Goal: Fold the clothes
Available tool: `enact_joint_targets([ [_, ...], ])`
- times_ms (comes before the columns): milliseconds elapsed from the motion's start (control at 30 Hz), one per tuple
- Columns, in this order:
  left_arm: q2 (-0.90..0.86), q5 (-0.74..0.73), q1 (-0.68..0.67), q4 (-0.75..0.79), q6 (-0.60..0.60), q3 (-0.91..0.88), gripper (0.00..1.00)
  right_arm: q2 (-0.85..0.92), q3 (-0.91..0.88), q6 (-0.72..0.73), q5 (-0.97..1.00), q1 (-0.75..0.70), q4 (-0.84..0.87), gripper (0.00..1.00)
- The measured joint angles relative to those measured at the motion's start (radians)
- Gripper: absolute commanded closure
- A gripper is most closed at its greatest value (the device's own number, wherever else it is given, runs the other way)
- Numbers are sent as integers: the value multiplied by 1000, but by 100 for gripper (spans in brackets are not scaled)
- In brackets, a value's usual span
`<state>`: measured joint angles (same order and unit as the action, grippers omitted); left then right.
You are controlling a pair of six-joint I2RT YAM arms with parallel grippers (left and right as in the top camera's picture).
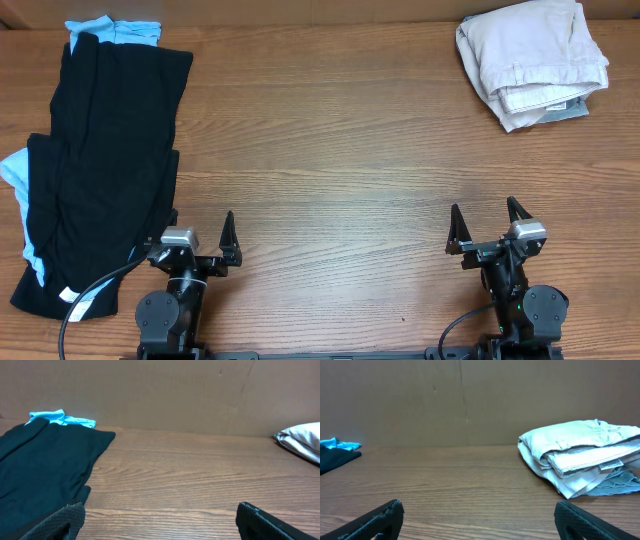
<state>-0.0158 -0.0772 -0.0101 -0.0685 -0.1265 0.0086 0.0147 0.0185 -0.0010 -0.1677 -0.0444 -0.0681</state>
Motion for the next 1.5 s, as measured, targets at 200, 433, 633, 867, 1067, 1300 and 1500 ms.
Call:
enact_joint_targets([
  [200, 0, 0, 0, 0, 0, 0, 0, 0, 0, 1, -1, 0, 40, 0],
  [433, 0, 0, 0, 10, 0, 0, 0, 0, 0, 8, -11, 0, 102, 0],
  [633, 0, 0, 0, 20, 12, 0, 0, 0, 0, 58, -12, 0, 157, 0],
  [867, 0, -13, 0, 1, 30, 7, 0, 0, 0, 88, -42, 0, 207, 0],
  [1067, -1, -28, 0, -111, 54, 100, 0, 0, 0, 97, -98, 0, 209, 0],
  [1300, -86, -35, 0, -188, 86, 278, 0, 0, 69, 101, -127, 0, 134, 0],
  [1500, -293, -39, 0, -280, 96, 468, 0, 74, 199, 102, -139, 0, 66, 0],
])
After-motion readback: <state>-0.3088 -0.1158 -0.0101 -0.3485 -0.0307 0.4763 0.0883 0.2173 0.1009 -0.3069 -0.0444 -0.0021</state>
